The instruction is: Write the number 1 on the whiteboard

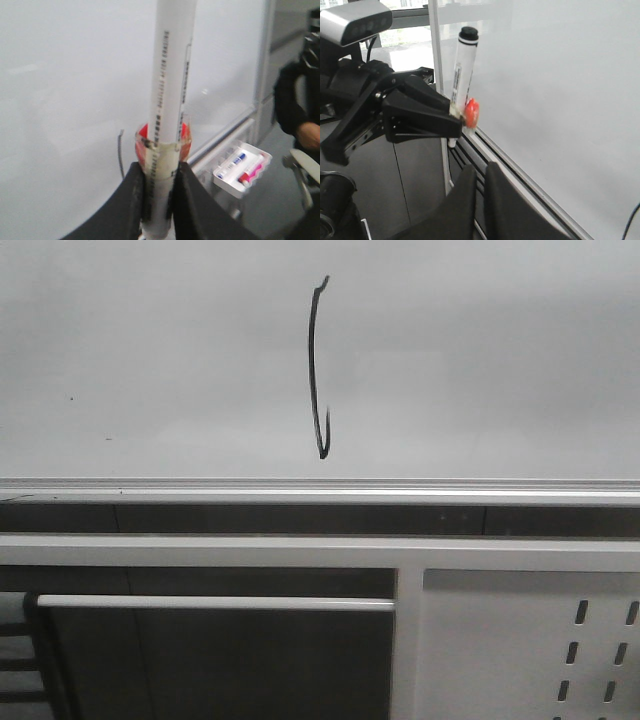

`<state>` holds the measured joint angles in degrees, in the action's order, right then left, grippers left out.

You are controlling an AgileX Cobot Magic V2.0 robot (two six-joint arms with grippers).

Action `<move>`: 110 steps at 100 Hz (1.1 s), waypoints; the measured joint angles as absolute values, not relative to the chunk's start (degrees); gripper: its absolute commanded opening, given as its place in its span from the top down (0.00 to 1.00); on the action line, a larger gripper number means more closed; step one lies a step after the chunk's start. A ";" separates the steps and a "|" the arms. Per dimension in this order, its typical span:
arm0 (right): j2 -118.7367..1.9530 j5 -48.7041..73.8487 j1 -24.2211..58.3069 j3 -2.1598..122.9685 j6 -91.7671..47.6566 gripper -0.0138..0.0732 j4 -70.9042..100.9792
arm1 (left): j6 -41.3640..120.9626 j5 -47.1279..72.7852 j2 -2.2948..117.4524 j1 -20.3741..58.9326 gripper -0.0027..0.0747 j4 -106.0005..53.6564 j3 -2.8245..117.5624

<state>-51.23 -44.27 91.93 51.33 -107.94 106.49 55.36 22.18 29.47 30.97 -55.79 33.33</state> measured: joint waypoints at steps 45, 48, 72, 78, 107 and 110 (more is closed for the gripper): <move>-42.26 -52.29 92.03 44.13 -111.38 0.92 107.17 | 55.36 2.03 42.70 30.97 0.99 -60.55 29.55; -42.26 -52.53 92.03 43.87 -111.60 0.92 107.17 | 55.36 1.26 43.75 30.97 0.99 -60.79 29.55; -42.26 -54.35 92.03 43.46 -111.76 0.92 107.17 | 55.36 -6.20 50.22 39.11 0.99 -61.20 29.48; -42.26 -54.91 92.03 43.46 -111.80 0.92 107.17 | 55.36 -11.52 51.53 43.03 0.99 -61.09 29.48; -42.26 -55.61 92.03 43.46 -111.80 0.92 107.17 | 37.08 -33.11 60.21 57.14 0.99 -50.84 29.48; -42.26 -55.65 92.03 43.46 -111.80 0.92 107.17 | 34.58 -33.93 61.12 57.14 0.99 -49.92 29.48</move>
<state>-42.26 -55.65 92.03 43.46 -111.80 107.17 34.58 -33.93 61.12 57.14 -49.92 29.48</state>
